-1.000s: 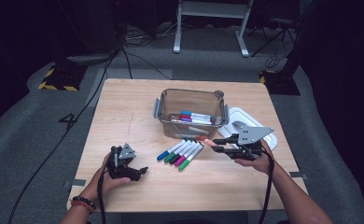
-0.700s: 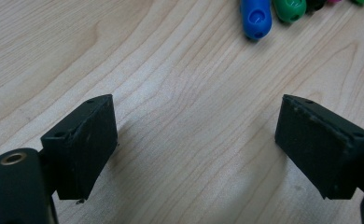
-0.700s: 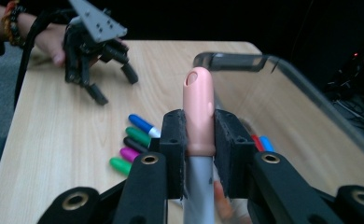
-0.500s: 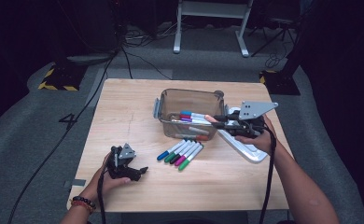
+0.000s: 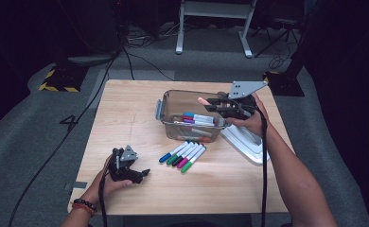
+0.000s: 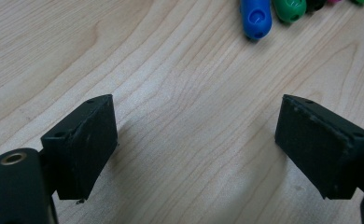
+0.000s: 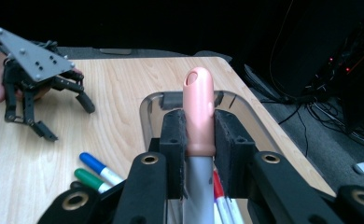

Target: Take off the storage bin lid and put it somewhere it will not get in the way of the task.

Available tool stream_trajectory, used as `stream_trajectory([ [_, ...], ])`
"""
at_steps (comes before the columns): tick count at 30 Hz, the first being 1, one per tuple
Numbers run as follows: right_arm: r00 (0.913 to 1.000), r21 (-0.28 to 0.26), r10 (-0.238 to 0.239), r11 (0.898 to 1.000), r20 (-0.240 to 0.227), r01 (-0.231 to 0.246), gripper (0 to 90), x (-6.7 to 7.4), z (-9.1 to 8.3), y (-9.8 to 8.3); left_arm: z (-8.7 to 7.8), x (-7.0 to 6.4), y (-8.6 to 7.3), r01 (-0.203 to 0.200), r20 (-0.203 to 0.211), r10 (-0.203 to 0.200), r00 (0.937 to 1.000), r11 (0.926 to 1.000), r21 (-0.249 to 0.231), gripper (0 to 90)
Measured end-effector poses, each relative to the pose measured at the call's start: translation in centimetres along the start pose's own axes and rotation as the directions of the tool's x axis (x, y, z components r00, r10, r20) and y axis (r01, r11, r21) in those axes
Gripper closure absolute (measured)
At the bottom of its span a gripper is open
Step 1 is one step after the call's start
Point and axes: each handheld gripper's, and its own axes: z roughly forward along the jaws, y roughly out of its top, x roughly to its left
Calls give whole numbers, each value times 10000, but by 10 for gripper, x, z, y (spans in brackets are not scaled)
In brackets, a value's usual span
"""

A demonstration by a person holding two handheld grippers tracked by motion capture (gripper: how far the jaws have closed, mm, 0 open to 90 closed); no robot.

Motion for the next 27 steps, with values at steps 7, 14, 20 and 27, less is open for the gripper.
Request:
stream_trajectory([
  [7,10000,259,61,9996,73,-63,746,-16,21,9,0,0,0,3,7,-3,10000,10000,-3,133],
  [14,10000,1041,20,9946,-57,-14,746,-27,57,6,0,0,0,4,7,-4,10000,10000,-1,133],
  [20,9998,2008,-34,9796,-177,69,746,-35,88,-6,0,0,0,4,10,-4,10000,10000,0,133],
  [27,9991,3162,-53,9485,-428,186,746,-40,114,-20,0,0,0,3,8,-3,10000,10000,0,133],
])
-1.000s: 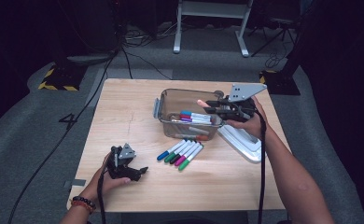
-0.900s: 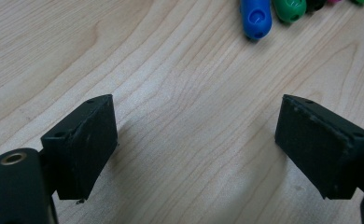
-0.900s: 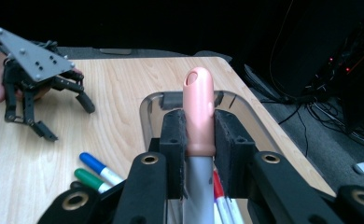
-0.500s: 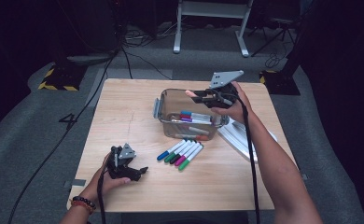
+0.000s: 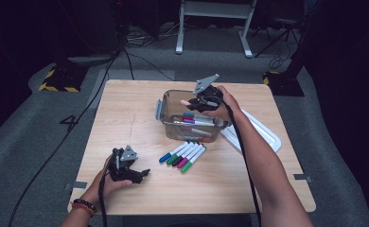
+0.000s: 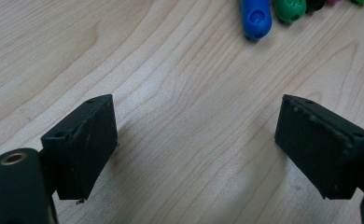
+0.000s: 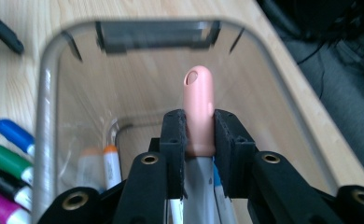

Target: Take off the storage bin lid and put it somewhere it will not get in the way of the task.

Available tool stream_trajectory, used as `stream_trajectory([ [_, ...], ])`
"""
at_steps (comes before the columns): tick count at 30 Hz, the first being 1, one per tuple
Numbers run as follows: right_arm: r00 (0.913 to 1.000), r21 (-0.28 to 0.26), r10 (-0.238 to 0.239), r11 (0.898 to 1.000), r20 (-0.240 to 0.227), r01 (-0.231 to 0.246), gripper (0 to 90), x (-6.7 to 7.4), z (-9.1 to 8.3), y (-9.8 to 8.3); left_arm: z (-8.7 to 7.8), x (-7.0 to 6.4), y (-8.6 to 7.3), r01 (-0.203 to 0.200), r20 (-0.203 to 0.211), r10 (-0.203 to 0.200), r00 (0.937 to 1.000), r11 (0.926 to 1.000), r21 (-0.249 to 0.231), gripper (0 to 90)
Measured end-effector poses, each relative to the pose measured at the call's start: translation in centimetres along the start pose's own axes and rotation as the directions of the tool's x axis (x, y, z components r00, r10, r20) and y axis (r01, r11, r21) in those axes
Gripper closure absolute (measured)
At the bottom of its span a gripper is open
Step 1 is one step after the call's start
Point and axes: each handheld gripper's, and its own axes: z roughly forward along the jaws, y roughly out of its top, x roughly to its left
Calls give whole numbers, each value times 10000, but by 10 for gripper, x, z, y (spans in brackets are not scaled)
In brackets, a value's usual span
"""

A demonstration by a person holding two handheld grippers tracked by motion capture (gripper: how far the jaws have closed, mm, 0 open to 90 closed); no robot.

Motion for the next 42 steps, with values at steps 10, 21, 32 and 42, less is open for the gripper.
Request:
stream_trajectory([
  [10,9971,1508,181,9885,-744,-67,745,2,20,-11,0,0,0,-2,-2,2,10000,10000,-1,133],
  [21,9973,2224,252,9749,-694,-91,584,10,29,-8,0,0,0,-8,-10,8,10000,10000,0,133],
  [32,9968,-1151,668,9908,-431,-714,471,27,-38,-9,0,0,0,-1,1,1,10000,10000,-1,133],
  [42,9980,-2680,57,9632,-632,-225,438,67,-88,-37,0,0,0,0,-6,0,10000,10000,-4,133],
])
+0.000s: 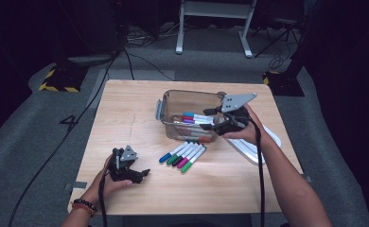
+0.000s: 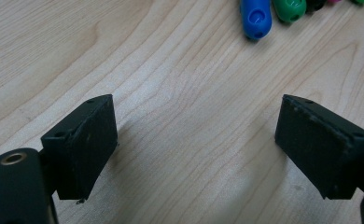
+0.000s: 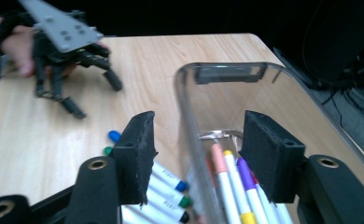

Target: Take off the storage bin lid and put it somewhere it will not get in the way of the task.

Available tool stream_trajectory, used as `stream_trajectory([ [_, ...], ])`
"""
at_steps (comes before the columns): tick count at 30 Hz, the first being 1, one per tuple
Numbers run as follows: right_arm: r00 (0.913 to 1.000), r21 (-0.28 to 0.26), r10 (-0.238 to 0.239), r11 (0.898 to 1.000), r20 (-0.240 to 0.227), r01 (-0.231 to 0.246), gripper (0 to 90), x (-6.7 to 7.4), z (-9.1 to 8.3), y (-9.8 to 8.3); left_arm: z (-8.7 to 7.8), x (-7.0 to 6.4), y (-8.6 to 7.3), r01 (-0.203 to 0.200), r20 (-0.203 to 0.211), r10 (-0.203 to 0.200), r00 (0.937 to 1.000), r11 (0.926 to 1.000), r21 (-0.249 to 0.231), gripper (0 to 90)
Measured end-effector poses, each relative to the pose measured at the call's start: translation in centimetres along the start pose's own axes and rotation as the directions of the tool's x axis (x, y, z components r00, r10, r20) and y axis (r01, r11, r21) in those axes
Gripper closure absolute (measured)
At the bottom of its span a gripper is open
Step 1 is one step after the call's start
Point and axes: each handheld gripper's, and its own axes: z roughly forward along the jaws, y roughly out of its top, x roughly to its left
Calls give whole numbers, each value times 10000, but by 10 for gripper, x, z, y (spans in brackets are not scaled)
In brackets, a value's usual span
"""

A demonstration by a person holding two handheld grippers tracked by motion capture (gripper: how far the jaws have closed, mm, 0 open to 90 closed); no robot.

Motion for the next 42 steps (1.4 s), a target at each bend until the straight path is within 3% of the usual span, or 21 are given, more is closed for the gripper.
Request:
stream_trajectory([
  [5,9991,-567,-124,9983,-416,100,426,21,-16,-13,0,0,0,-6,-1,6,10000,10000,1,133],
  [10,9976,-379,-284,9989,-629,261,417,41,-13,-30,0,0,0,18,-5,-18,10000,10000,1,133],
  [13,9952,-206,-296,9994,-929,278,419,51,-1,-43,0,0,0,25,-10,-25,10000,10000,1,133],
  [17,9892,365,-168,9991,-1455,223,419,61,29,-65,0,0,0,26,-10,-26,10000,10000,-1,133],
  [20,9841,898,-239,9951,-1762,403,419,66,50,-76,0,0,0,28,-10,-28,10000,10000,0,133],
  [27,9755,1289,-202,9904,-2190,494,415,69,84,-92,0,0,0,31,-19,-31,10000,10000,-3,133],
  [38,9715,1725,-144,9834,-2366,566,418,70,108,-103,0,0,0,16,-5,-16,10000,10000,-3,133],
  [42,9665,1852,-121,9808,-2565,614,481,73,110,-105,0,0,0,17,-8,-17,10000,10000,-3,134],
])
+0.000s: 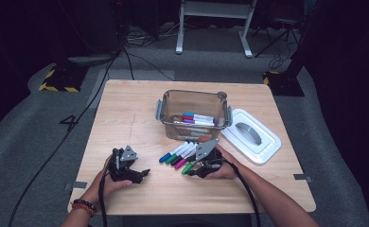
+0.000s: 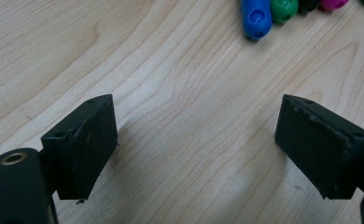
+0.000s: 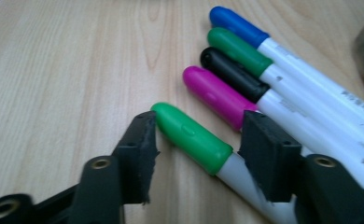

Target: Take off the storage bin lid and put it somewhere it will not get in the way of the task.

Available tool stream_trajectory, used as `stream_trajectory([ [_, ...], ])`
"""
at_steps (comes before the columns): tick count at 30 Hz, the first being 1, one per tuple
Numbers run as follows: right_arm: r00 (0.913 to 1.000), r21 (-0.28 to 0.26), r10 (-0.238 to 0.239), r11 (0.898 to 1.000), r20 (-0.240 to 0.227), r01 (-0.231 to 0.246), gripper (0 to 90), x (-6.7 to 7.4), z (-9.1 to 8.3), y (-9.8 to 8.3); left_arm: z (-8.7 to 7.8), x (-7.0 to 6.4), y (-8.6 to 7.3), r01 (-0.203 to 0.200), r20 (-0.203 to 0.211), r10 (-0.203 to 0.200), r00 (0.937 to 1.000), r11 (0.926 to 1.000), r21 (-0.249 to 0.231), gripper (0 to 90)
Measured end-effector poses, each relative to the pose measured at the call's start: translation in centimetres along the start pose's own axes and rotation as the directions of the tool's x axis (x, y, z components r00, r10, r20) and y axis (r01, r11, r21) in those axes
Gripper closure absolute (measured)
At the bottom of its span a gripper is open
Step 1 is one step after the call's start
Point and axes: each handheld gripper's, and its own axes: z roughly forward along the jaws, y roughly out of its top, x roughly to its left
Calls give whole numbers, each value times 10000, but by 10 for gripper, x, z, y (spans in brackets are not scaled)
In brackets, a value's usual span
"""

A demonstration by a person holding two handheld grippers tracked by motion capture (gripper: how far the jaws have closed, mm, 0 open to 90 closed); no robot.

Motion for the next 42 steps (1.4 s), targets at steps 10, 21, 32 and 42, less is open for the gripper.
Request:
stream_trajectory([
  [10,9974,70,-388,9992,-612,393,734,11,-4,-4,0,0,0,27,-11,-27,10000,10000,-7,134],
  [21,9977,171,-540,9984,-410,547,745,20,-15,-6,0,0,0,29,-13,-29,10000,10000,-8,133],
  [32,9993,-328,0,9995,366,12,746,17,-41,-11,0,0,0,25,-2,-25,10000,10000,-4,133],
  [42,9978,-669,152,9977,647,-109,746,15,-49,-9,0,0,0,28,-1,-28,10000,10000,-6,133],
])
